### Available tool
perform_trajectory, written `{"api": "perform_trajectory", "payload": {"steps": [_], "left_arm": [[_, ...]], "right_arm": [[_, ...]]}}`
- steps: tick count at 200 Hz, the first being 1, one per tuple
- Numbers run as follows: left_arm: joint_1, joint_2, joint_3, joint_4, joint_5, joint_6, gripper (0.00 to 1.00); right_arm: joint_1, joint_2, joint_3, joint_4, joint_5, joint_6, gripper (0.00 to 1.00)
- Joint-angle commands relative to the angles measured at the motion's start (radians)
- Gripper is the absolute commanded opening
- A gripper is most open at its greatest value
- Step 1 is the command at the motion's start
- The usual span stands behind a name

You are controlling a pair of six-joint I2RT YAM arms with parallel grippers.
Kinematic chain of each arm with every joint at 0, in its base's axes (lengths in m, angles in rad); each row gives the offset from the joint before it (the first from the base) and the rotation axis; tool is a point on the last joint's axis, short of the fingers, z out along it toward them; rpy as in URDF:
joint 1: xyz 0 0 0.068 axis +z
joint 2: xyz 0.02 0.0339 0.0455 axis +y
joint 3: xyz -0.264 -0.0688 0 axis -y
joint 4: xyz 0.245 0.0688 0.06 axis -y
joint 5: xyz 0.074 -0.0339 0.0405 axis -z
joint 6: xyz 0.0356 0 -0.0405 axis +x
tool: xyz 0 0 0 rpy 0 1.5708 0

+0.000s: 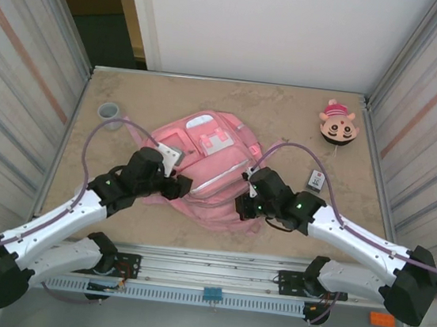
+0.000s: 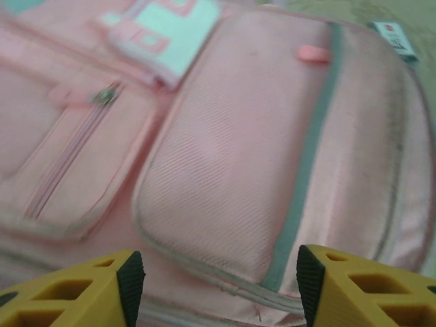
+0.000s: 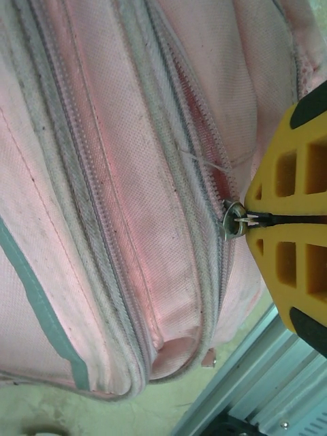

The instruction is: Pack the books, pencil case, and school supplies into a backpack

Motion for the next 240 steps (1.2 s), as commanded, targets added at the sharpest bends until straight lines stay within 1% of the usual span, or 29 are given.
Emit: {"api": "perform_trajectory", "payload": {"steps": [1,15,33,63,96,115,148,166,190,219,240], "left_arm": [[0.026,-0.010,-0.038,-0.089,-0.091,-0.341,0.62],[0.050,-0.002,-0.059,-0.087,-0.069,-0.400,0.62],[0.066,0.009,-0.085,-0.062,-0.060,-0.445,0.62],[0.083,0.041,-0.125,0.035,-0.039,-0.460,0.62],[0.137,0.121,-0.130,0.118,0.004,-0.483,0.61],[0.152,0.177,-0.123,0.176,0.024,-0.490,0.61],[0.166,0.291,-0.076,0.275,0.030,-0.465,0.61],[0.205,0.360,-0.038,0.318,0.058,-0.455,0.61],[0.260,0.450,0.040,0.326,0.095,-0.432,0.62],[0.274,0.493,0.118,0.323,0.096,-0.398,0.63],[0.275,0.481,0.143,0.295,0.116,-0.413,0.63]], "right_arm": [[0.035,0.001,0.000,0.028,0.003,0.036,0.00],[0.054,0.004,0.001,0.037,0.010,0.058,0.00],[0.073,0.014,0.000,0.048,0.014,0.082,0.00],[0.107,0.040,0.010,0.053,0.031,0.110,0.00],[0.152,0.063,0.020,0.088,0.045,0.143,0.00],[0.180,0.083,0.026,0.113,0.053,0.164,0.00],[0.222,0.139,0.053,0.133,0.068,0.181,0.00],[0.237,0.174,0.079,0.141,0.071,0.179,0.00],[0.251,0.217,0.109,0.162,0.064,0.179,0.00],[0.251,0.259,0.140,0.175,0.073,0.172,0.00],[0.251,0.278,0.165,0.180,0.085,0.168,0.00]]}}
